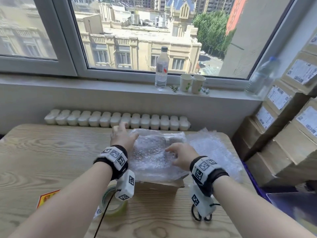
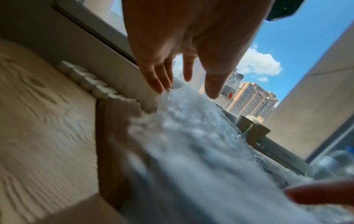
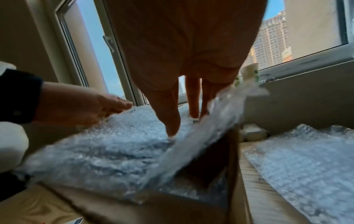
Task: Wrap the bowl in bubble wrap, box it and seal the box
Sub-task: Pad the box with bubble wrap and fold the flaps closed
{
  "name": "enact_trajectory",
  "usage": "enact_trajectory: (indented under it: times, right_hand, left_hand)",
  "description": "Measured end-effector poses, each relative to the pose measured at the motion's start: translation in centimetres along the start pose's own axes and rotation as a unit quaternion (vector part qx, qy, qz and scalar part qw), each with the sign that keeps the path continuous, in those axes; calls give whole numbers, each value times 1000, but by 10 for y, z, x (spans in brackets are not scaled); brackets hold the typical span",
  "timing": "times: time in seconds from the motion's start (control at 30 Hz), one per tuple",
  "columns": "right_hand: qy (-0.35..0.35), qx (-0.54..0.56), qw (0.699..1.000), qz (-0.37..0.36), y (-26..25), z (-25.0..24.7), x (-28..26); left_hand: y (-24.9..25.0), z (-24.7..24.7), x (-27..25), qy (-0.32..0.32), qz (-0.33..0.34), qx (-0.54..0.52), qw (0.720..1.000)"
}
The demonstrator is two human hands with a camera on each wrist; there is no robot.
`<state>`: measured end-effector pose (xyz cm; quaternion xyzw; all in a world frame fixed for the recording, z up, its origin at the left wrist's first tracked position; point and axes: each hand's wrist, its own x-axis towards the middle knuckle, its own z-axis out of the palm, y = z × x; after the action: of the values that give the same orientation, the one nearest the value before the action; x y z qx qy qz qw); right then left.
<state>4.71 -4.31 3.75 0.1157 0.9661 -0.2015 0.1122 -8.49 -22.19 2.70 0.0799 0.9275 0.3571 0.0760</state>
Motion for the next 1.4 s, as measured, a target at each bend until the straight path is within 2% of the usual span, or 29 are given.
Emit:
enact_trajectory:
  times: [0.07,0.1,0.13,0.17,0.23,0.27,0.33,0.43,0.5,0.63,0.87,1.1,1.4]
  right_hand:
    - [-18,-44,999,21,-2,9,6]
    - [-26,-56,997,35,-3,12,9]
    - [-36,-68,996,49,-5,13,11]
    - [-45,-81,994,61,-6,14,12]
    - [-63,-111,989,72,-8,15,15]
    - [-77,-126,987,70,-9,16,16]
    - [-106,-128,984,58,-12,20,18]
    - [-72,-107,991,29,-14,25,19]
    - [-47,-151,987,11,-16,22,17]
    - [-85,-176,980,22,-13,22,21]
    - [-103,-266,958,23,-9,30,31]
    - [-138,-221,965,31,0,62,43]
    - [-144,-216,966,24,12,85,61]
  left_hand:
    - [2,-4,-3,66,87,30,994]
    - [3,-7,-4,73,140,29,987]
    - [4,-9,-5,41,180,26,983]
    - [6,-10,-7,-22,200,34,979]
    - [8,-7,-12,-175,200,88,960]
    - [7,-3,-13,-226,206,138,942]
    - [1,7,-14,-273,223,234,906]
    - [-10,18,-13,-265,253,292,883]
    - [-14,22,-11,-254,276,296,878]
    - [-13,24,-7,-257,295,322,862]
    - [-16,45,3,-291,300,401,815]
    - [-23,61,7,-285,335,457,773]
    - [-26,80,15,-314,329,456,765]
